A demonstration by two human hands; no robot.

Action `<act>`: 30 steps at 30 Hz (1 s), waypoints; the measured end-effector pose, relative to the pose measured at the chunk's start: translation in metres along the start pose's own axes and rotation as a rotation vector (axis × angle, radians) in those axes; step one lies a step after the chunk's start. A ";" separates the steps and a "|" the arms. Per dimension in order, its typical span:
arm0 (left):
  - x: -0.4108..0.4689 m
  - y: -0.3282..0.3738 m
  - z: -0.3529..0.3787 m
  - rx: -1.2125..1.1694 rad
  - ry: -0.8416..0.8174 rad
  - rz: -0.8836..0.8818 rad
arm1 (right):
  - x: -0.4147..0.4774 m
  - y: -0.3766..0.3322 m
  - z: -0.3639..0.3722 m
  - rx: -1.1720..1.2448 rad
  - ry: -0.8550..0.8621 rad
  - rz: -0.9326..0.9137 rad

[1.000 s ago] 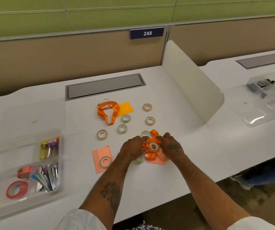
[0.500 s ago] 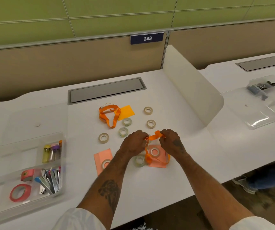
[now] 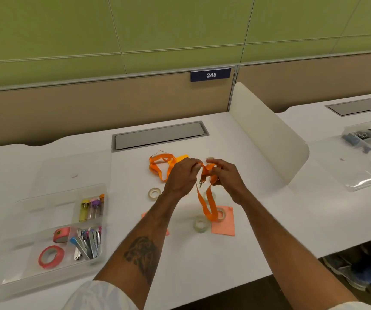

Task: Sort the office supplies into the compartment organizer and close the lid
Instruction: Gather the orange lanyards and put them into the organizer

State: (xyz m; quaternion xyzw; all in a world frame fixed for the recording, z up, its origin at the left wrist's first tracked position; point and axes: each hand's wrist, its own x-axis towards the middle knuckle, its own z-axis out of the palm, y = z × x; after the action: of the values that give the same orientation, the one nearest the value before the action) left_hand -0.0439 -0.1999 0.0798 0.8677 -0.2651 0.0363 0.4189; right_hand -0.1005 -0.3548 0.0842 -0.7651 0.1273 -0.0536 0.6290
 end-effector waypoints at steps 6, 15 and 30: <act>0.005 0.008 -0.044 -0.119 0.178 -0.055 | 0.008 -0.044 0.025 -0.157 -0.201 -0.095; -0.011 -0.007 -0.121 -0.101 0.352 -0.118 | 0.021 -0.101 0.094 -0.589 -0.163 -0.407; -0.063 -0.069 -0.259 -0.852 -0.155 -0.283 | 0.002 -0.218 0.256 0.050 -0.313 -0.358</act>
State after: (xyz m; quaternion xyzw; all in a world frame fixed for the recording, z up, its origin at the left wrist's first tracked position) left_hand -0.0228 0.0553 0.1809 0.6457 -0.1655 -0.1988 0.7184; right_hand -0.0090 -0.0739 0.2447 -0.7585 -0.1107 -0.0479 0.6404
